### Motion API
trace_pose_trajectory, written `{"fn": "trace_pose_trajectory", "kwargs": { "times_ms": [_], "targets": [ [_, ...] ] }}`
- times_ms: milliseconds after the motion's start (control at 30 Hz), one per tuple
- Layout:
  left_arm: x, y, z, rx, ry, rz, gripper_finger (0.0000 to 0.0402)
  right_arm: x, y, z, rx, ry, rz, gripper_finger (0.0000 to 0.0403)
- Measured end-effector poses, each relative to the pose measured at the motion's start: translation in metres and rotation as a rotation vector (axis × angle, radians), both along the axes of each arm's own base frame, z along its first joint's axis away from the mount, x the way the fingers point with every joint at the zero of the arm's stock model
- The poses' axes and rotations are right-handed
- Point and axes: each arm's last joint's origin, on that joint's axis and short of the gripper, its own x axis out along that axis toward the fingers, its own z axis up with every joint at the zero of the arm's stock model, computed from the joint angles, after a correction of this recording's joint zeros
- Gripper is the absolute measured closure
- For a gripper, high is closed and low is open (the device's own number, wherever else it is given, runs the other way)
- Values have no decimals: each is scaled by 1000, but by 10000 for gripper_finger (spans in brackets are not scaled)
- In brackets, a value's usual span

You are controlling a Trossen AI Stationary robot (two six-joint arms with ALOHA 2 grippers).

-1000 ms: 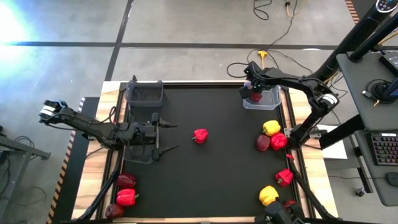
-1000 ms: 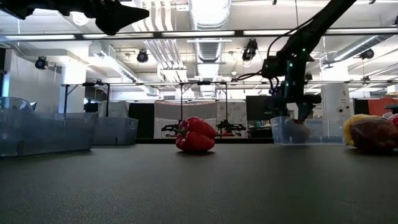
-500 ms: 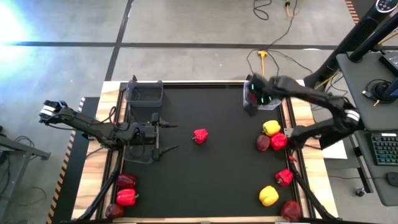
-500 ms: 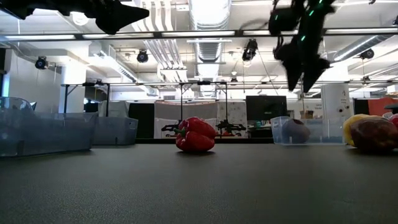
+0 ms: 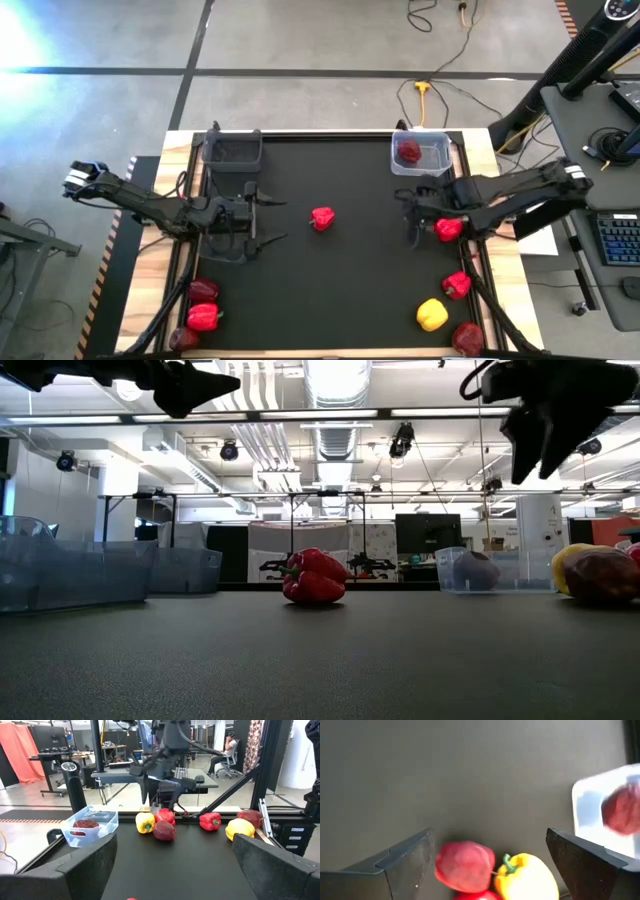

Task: Sort produce into baskets
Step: Put the apple into the transparent bin

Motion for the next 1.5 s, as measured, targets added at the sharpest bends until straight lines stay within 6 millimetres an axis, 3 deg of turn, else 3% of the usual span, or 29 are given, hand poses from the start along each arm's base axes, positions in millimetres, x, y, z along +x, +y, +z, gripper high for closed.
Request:
{"fn": "trace_pose_trajectory", "kwargs": {
  "times_ms": [100,200,467,767,1067,1500],
  "targets": [
    [1,0,-1,1,11,0,24,7,10,-9,-59,93,250,28],
    [3,-1,-4,6,28,0,24,17,15,-21,-96,187,360,28],
    [7,-1,-10,27,55,20,24,32,16,-65,-137,594,540,28],
    [7,-1,-9,36,51,21,24,33,19,-102,-28,818,678,28],
    [7,-1,-8,36,50,22,24,21,17,-122,16,829,710,28],
    [7,-1,-8,35,49,22,24,31,18,-129,2,721,762,28]
  ]
}}
